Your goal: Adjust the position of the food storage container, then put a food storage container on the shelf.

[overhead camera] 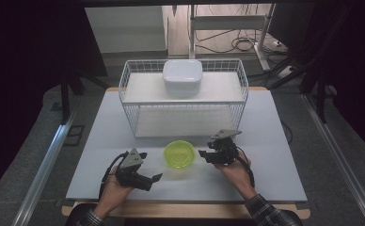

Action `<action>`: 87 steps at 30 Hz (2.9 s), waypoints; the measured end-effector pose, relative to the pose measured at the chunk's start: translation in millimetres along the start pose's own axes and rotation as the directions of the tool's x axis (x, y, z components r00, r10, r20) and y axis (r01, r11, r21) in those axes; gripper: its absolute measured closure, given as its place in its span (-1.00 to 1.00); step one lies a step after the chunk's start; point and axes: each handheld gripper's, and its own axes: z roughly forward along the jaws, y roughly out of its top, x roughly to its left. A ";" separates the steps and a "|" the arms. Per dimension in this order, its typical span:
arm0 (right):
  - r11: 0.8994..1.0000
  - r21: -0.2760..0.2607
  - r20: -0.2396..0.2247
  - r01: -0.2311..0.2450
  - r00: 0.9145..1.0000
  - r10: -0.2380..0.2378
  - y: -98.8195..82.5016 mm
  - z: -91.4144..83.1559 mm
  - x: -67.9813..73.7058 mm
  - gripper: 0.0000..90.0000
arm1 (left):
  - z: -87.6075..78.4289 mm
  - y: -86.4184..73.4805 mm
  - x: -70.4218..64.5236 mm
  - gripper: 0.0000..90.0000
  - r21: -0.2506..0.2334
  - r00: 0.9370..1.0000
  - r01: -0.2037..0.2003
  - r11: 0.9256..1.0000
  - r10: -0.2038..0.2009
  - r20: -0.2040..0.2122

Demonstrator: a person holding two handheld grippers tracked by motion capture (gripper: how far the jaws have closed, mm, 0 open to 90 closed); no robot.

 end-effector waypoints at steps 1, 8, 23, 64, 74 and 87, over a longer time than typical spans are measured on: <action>1.000 -0.005 0.000 -0.001 1.000 0.001 -0.5 -2.5 -0.6 -0.10 | -0.2 -0.1 0.1 -0.93 0.000 1.000 0.001 1.000 -0.001 -0.001; 0.999 -0.032 -0.016 -0.006 1.000 0.006 -3.3 -13.7 -4.0 -0.52 | -1.6 -1.3 0.7 -0.93 0.003 1.000 -0.001 1.000 0.001 -0.008; 0.999 -0.048 -0.059 -0.002 0.998 -0.001 -14.1 -23.4 0.4 -0.85 | -7.2 -7.8 0.9 -0.93 0.002 1.000 0.010 1.000 -0.010 -0.016; 0.955 0.089 -0.312 -0.284 0.902 0.297 20.9 15.2 -17.5 0.20 | -3.5 -7.7 -1.3 -0.92 0.023 1.000 -0.018 1.000 0.018 -0.022; 0.927 0.149 -0.377 -0.346 0.846 0.376 21.5 32.9 -21.4 0.48 | -3.5 -7.3 -3.1 -0.92 0.024 0.999 -0.029 0.999 0.029 -0.021; 0.887 0.221 -0.436 -0.406 0.772 0.462 18.6 35.9 -23.4 0.81 | -2.6 -7.2 -3.6 -0.92 0.028 0.999 -0.033 0.999 0.034 -0.019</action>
